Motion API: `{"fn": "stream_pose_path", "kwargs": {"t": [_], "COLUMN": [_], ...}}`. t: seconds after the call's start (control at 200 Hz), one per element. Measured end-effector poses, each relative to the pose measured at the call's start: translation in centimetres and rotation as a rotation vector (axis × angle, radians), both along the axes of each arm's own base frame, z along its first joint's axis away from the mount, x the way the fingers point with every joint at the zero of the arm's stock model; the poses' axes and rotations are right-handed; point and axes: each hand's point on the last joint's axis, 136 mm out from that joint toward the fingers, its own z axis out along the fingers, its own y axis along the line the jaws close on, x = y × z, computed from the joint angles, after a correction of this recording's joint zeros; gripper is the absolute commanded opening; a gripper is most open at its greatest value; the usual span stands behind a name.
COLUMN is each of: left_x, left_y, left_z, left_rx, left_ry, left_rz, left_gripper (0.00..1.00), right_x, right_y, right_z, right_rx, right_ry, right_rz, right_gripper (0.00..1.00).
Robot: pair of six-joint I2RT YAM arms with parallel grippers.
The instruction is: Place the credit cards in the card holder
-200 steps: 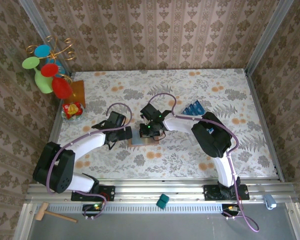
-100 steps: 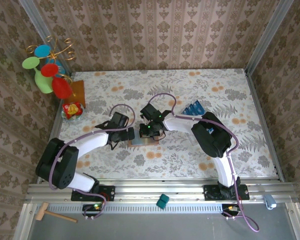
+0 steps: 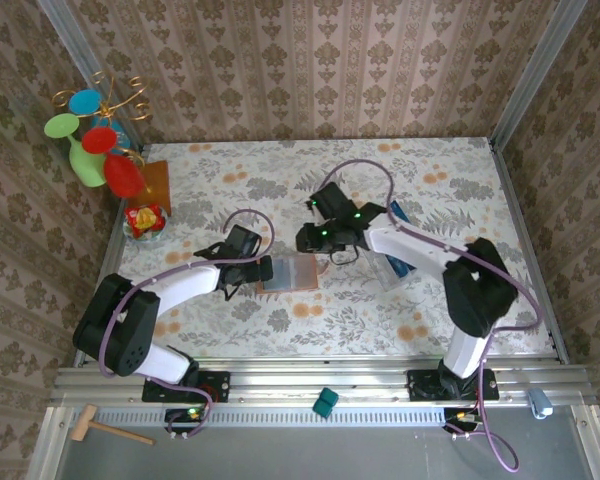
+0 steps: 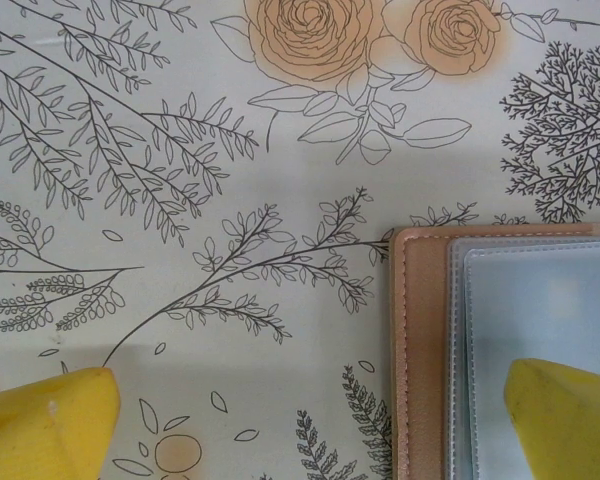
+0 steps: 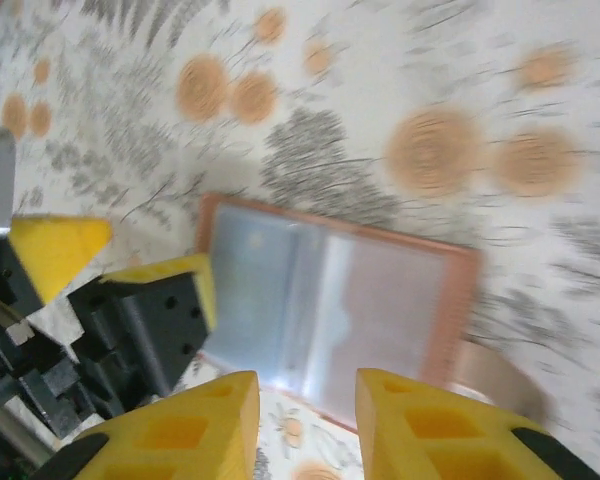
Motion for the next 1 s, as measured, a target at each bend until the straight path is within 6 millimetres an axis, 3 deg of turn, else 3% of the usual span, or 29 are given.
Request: {"fn": "stream_pose_path", "kwargs": {"t": [0.24,0.415,0.66,1.0], "left_x": [0.1,-0.2,-0.6,-0.6], "left_y": [-0.2,-0.2,0.3,0.3], "left_z": [0.1,-0.2,-0.8,-0.8], "left_rx": [-0.005,0.0,0.014,0.016], "left_ry": [-0.008,-0.005,0.008,0.007], "left_rz": [-0.005,-0.007,-0.004,-0.003], "left_gripper": [1.0,1.0,1.0,1.0], "right_x": [0.0,-1.0,-2.3,-2.9], "right_y": [-9.7,-14.2,-18.5,-20.7], "right_z": [-0.6,-1.1,-1.6,-2.3], "right_rx": [-0.276,-0.488,-0.71,-0.838], "right_ry": [-0.016,-0.017,-0.005,0.012], "right_rz": [-0.093,-0.087,-0.083,-0.083], "right_gripper": [0.43,0.43,0.43,0.41]}}
